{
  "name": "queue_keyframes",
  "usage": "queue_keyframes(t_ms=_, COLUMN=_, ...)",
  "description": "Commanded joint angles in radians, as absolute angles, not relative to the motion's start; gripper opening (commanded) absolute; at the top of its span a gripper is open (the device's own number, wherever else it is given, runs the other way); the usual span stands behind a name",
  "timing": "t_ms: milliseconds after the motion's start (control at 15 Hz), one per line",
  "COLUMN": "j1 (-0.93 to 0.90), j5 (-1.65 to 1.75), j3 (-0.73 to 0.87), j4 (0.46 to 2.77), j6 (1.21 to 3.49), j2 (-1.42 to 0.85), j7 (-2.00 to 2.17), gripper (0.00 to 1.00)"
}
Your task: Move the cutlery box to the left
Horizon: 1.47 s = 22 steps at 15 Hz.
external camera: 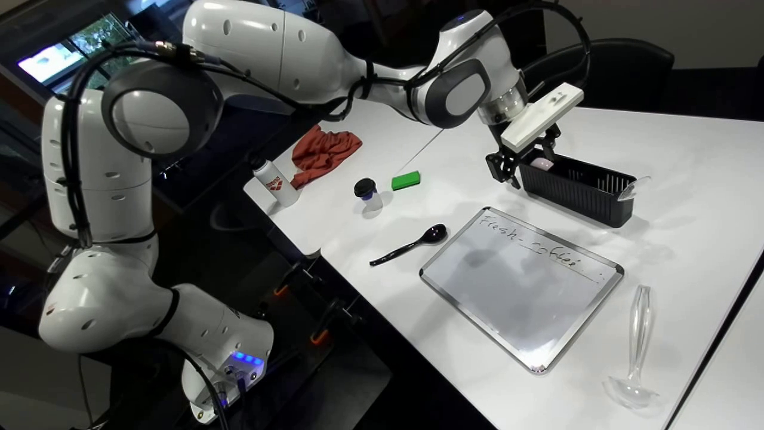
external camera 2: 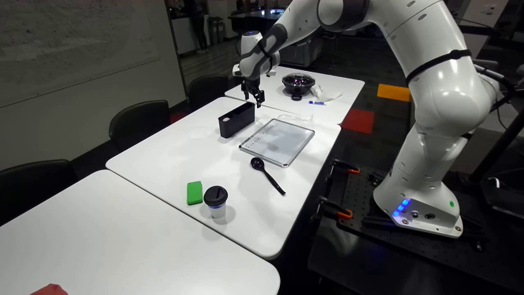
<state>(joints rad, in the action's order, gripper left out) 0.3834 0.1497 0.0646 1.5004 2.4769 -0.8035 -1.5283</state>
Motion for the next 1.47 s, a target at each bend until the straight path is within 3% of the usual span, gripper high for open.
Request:
queue_keyframes(t_ms=0, j1=0.382, j5=0.148, j3=0.064, j4=1.496, j6=2.474, j2=-0.805, j7=-1.53, gripper=1.0)
queue_keyframes(t_ms=1400, j1=0.415, j5=0.105, j3=0.0, j4=0.992, j6=2.324, j2=-1.182, j7=-1.618, gripper=1.0)
